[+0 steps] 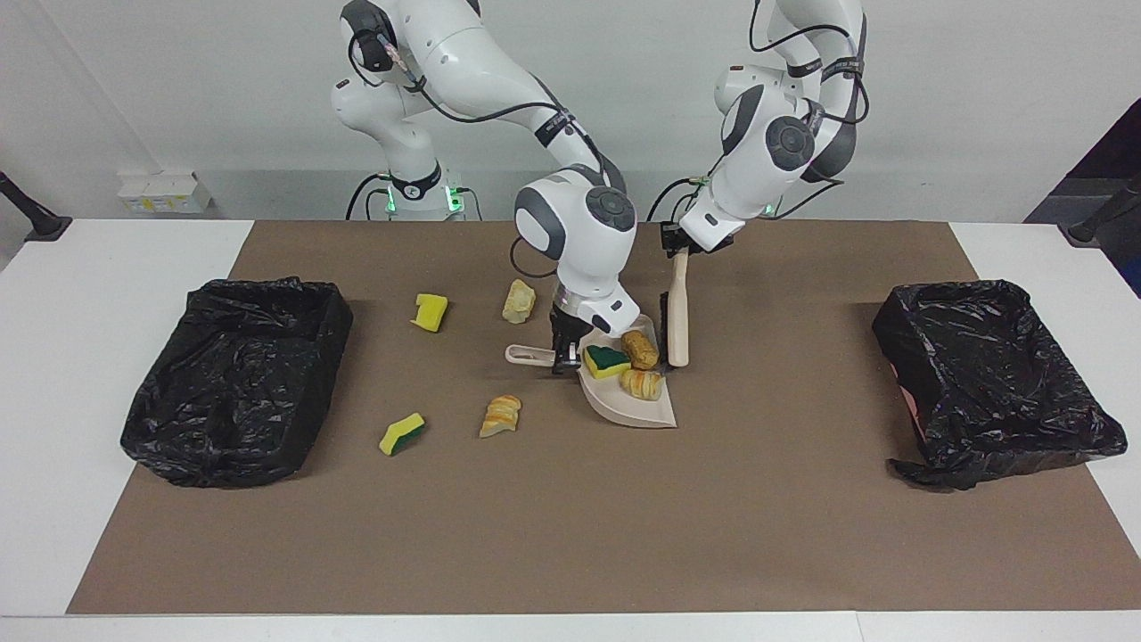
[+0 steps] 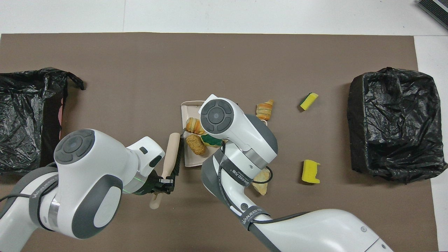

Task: Sweep and dump trash in bin
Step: 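Sweep the bread and sponge into the dustpan with the left gripper's brush, then carry the loaded dustpan with the right gripper over the nearby trash bag, then tip the dustpan into the bag while the left gripper sets down the brush, then lift the empty dustpan with the right gripper and carry it back toward center, then lower the dustpan onto the table and release it with the right gripper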

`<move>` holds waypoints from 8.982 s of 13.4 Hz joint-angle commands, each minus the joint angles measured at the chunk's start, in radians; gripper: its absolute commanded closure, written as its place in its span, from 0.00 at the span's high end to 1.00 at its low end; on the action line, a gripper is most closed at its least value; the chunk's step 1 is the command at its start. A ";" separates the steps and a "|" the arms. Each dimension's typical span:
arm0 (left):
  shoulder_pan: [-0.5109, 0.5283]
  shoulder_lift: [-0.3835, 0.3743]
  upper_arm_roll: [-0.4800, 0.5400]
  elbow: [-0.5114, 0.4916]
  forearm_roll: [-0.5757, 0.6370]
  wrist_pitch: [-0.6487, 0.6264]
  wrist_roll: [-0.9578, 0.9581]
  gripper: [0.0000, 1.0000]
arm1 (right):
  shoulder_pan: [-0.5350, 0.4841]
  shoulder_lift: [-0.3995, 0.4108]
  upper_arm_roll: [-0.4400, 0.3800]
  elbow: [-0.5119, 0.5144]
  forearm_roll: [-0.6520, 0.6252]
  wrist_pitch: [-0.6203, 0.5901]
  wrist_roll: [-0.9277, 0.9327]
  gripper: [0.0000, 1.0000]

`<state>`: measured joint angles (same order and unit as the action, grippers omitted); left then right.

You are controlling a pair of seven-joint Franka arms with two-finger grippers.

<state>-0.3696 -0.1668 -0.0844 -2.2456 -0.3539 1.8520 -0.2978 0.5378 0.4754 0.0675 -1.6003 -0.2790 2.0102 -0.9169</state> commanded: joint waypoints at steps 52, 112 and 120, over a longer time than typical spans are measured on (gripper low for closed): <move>0.294 -0.027 -0.012 -0.051 0.269 0.254 0.100 1.00 | -0.647 -0.491 -0.003 -0.322 -0.943 -0.194 -0.229 0.00; 0.434 -0.036 -0.011 0.554 0.332 -0.369 0.273 1.00 | 0.037 0.400 0.129 0.632 0.118 -0.107 1.632 0.00; 0.434 -0.036 -0.011 0.554 0.332 -0.369 0.273 1.00 | 0.048 0.407 0.127 0.629 0.119 -0.119 1.627 0.00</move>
<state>0.0486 -0.2062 -0.0856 -1.7094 -0.0341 1.5037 -0.0276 0.5861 0.8641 0.1977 -1.0066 -0.1705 1.9013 0.6967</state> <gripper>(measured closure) 0.000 0.683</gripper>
